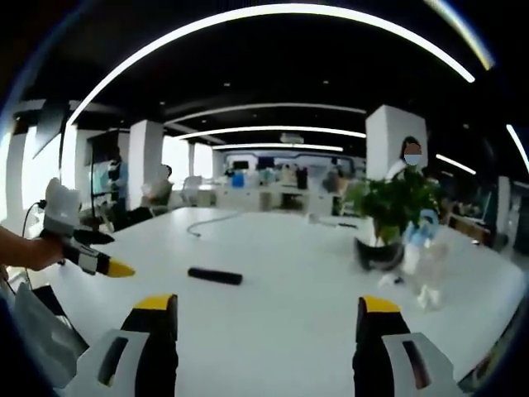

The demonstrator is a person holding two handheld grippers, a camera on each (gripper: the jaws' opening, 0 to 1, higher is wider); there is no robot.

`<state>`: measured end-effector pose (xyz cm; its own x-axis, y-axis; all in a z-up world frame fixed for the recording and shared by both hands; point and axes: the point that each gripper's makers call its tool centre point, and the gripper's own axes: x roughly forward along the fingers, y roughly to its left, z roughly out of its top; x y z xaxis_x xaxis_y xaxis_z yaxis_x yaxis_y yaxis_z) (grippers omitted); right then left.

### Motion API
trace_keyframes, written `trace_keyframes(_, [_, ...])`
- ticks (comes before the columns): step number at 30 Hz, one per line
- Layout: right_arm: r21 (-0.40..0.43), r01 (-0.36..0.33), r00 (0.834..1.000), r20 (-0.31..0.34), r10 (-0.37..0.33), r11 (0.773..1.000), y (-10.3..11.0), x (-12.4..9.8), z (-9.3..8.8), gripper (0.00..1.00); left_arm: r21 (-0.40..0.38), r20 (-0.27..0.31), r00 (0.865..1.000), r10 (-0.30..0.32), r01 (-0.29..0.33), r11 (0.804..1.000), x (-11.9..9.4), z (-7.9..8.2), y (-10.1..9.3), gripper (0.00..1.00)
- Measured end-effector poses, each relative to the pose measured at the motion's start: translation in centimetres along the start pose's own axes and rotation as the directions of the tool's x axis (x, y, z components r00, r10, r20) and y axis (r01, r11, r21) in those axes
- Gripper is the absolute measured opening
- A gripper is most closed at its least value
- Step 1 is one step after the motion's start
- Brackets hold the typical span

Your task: Press the specified remote control buttons in sequence, fully releasing each button before pressing the next.

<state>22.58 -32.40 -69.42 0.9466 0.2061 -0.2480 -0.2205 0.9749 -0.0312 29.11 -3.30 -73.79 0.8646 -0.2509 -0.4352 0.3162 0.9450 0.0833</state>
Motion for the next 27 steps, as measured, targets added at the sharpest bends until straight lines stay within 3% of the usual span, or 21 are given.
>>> trace_keyframes(4, [-0.011,0.006,1.000,0.002,-0.006,1.000,0.0,0.0,0.0,0.89,-0.005,0.104,0.994,0.040,-0.040,0.999,-2.2,1.0,0.5,1.00])
trace_keyframes(10, [0.004,0.057,0.998,0.035,-0.057,0.998,-1.1,-0.3,0.5,0.96,-0.018,0.109,0.989,0.099,-0.098,0.995,-4.4,0.5,1.2,1.00])
trace_keyframes(15, [0.001,0.043,0.999,0.024,-0.043,0.999,-0.7,-0.2,0.4,0.96,-0.060,0.099,0.982,0.163,-0.157,0.986,-5.4,-0.9,1.9,1.00])
trace_keyframes(18, [-0.014,0.042,0.999,0.021,-0.042,0.999,-0.6,-0.1,0.3,0.97,-0.087,0.107,0.969,0.224,-0.216,0.973,-6.3,-1.5,2.7,1.00])
trace_keyframes(21, [-0.012,0.048,0.999,0.020,-0.048,0.999,-0.7,-0.1,0.3,0.97,-0.079,0.070,0.965,0.252,-0.246,0.966,-6.8,-1.9,3.2,1.00])
trace_keyframes(25, [-0.011,0.046,0.999,0.011,-0.046,0.999,-0.7,-0.1,0.2,0.97,-0.083,0.108,0.956,0.274,-0.266,0.960,-7.6,-1.9,3.6,1.00])
trace_keyframes(27, [-0.020,0.046,0.999,0.010,-0.046,0.999,-0.6,-0.1,0.2,0.96,-0.085,0.092,0.954,0.286,-0.279,0.957,-7.3,-2.6,3.8,1.00])
